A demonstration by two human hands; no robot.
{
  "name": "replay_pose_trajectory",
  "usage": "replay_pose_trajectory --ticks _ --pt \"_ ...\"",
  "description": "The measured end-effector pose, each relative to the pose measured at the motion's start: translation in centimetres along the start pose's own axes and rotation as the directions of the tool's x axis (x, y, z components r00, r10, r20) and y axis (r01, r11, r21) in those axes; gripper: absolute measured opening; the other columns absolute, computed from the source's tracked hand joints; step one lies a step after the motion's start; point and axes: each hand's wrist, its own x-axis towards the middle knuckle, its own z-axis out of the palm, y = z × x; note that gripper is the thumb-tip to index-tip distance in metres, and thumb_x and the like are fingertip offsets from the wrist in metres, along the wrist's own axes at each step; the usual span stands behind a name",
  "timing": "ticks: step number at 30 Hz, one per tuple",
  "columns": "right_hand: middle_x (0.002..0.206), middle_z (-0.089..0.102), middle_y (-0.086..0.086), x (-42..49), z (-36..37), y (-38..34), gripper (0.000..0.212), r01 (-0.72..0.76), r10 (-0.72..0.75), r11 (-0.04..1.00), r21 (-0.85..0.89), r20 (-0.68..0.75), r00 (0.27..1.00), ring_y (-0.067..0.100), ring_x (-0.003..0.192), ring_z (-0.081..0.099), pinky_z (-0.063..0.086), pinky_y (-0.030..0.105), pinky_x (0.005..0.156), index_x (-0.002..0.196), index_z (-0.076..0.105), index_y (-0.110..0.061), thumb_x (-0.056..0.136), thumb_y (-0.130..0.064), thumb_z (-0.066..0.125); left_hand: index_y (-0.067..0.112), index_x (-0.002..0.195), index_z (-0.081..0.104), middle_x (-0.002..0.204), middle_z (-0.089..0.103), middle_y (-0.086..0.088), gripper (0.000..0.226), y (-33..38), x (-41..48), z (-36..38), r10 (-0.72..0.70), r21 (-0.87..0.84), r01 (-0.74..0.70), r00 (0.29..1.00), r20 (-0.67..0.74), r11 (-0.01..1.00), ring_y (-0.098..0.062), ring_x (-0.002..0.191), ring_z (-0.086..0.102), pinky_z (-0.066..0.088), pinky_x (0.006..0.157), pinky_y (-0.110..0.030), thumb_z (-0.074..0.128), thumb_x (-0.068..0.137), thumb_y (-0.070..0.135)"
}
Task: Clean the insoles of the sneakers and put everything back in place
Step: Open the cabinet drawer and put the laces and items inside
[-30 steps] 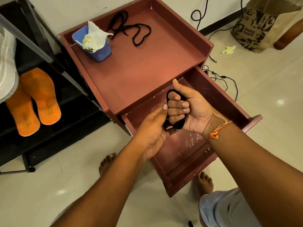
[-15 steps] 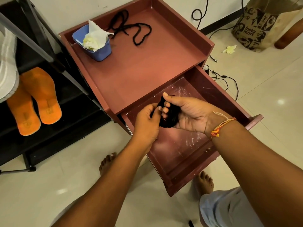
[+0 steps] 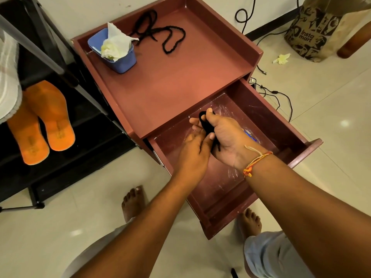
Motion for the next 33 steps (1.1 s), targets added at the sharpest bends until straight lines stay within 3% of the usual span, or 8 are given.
replay_pose_trajectory --ticks 5,8,12,15,20,24,28,33 --pt "0.11 0.074 0.013 -0.1 -0.3 -0.1 0.026 -0.028 0.03 0.999 -0.036 0.051 0.998 0.024 0.106 0.065 0.046 0.036 0.102 0.093 0.063 -0.012 0.102 -0.034 0.054 0.009 0.1 0.073 0.081 0.073 -0.014 0.021 -0.6 0.4 0.0 -0.134 -0.124 0.123 0.988 -0.082 0.985 -0.029 0.075 0.069 0.058 0.074 -0.054 0.061 0.1 0.026" --pt "0.114 0.073 0.014 -0.1 -0.5 -0.3 0.019 -0.012 0.019 0.997 -0.073 0.1 0.995 0.025 0.106 0.064 0.046 0.042 0.109 0.103 0.064 -0.01 0.102 -0.026 0.054 0.002 0.094 0.072 0.078 0.067 -0.021 0.02 -0.2 0.4 0.0 -0.207 -0.293 0.17 0.973 -0.102 0.941 -0.021 0.067 0.059 0.056 0.07 -0.042 0.059 0.101 0.016" --pt "0.117 0.072 0.014 0.0 -0.7 -0.2 0.023 -0.007 0.02 0.992 -0.127 0.105 0.994 0.026 0.111 0.062 0.04 0.043 0.109 0.12 0.065 -0.008 0.098 -0.012 0.058 0.002 0.096 0.072 0.078 0.064 -0.012 0.022 -0.2 0.4 0.0 -0.292 -0.439 0.222 0.952 -0.097 0.871 -0.018 0.072 0.055 0.049 0.069 -0.036 0.058 0.102 0.017" --pt "0.123 0.068 0.02 -0.2 -0.7 -0.2 0.024 -0.017 0.028 0.993 -0.113 0.099 0.995 0.027 0.103 0.056 0.044 0.045 0.104 0.118 0.067 -0.006 0.095 -0.006 0.061 0.008 0.098 0.074 0.085 0.068 -0.018 0.022 -0.7 0.5 -0.1 -0.304 -0.446 0.222 0.945 -0.122 0.867 -0.017 0.075 0.056 0.049 0.072 -0.037 0.059 0.101 0.023" --pt "0.112 0.062 0.016 -0.3 -0.8 -0.2 0.038 -0.054 0.064 0.995 -0.088 0.115 0.991 0.029 0.1 0.055 0.053 0.035 0.081 0.129 0.061 -0.003 0.092 -0.008 0.066 0.019 0.105 0.077 0.069 0.066 0.012 0.018 -1.0 0.8 -0.2 -0.307 -0.461 0.2 0.937 -0.169 0.865 0.0 0.063 0.056 0.048 0.064 -0.024 0.059 0.102 0.022" --pt "0.11 0.065 0.014 -0.2 -0.8 -0.3 0.021 -0.077 0.083 0.992 -0.098 0.066 0.994 0.027 0.097 0.059 0.054 0.036 0.087 0.114 0.066 -0.008 0.096 -0.017 0.063 0.024 0.112 0.075 0.077 0.069 0.007 0.02 -1.2 0.8 0.0 -0.299 -0.423 0.205 0.939 -0.169 0.883 -0.006 0.07 0.059 0.054 0.069 -0.03 0.059 0.101 0.023" --pt "0.108 0.072 0.007 0.2 -1.1 -0.7 0.022 -0.014 -0.013 0.953 -0.304 -0.084 0.996 0.021 0.101 0.069 0.052 0.038 0.094 0.103 0.068 -0.014 0.1 -0.033 0.058 0.02 0.094 0.075 0.069 0.06 0.001 0.017 -1.7 0.8 0.2 -0.305 -0.333 0.244 0.941 -0.146 0.911 -0.018 0.067 0.052 0.047 0.067 -0.039 0.059 0.1 0.023" --pt "0.108 0.073 0.013 0.7 -1.7 -0.6 0.018 0.024 -0.041 0.965 -0.261 -0.061 0.997 0.023 0.1 0.072 0.056 0.039 0.095 0.103 0.058 -0.009 0.096 -0.024 0.066 0.018 0.083 0.071 0.065 0.058 0.002 0.023 -1.9 0.6 0.6 -0.337 -0.283 0.295 0.935 -0.112 0.913 -0.017 0.064 0.051 0.045 0.065 -0.038 0.058 0.101 0.024"
